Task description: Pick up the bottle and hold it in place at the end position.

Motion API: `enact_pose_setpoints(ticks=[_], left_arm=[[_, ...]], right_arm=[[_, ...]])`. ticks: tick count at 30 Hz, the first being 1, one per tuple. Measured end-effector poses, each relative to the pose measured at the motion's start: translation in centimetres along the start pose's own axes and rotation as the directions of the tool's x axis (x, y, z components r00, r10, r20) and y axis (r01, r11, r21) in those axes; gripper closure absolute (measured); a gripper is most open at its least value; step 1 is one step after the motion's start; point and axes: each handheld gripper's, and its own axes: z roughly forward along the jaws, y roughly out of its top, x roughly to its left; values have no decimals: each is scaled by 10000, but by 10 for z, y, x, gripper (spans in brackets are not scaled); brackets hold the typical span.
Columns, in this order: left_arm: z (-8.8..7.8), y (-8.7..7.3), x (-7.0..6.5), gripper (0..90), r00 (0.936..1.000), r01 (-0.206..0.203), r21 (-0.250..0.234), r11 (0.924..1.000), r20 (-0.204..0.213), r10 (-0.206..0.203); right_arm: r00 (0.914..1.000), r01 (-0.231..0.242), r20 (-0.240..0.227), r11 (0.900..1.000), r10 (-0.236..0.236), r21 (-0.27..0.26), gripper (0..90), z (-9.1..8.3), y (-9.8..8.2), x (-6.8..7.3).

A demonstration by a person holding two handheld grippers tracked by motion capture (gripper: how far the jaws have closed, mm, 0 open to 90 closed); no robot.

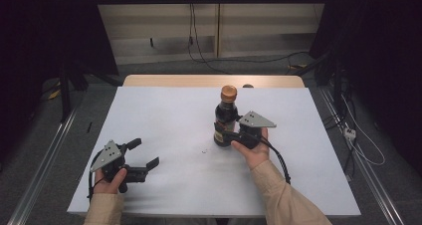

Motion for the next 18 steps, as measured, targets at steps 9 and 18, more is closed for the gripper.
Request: enact_pose_setpoints(ticks=[9, 18], left_arm=[[1, 0, 0, 31, 10000, 43, 14, 10000, 5, -43], [0, 0, 0, 31, 10000, 21, 24, 10000, 20, -22]], right_arm=[[9991, 188, -381, 9997, -194, -145, 310, 6, 10, 6], [9970, 315, -709, 9995, -309, 67, 310, 16, 8, 9]])
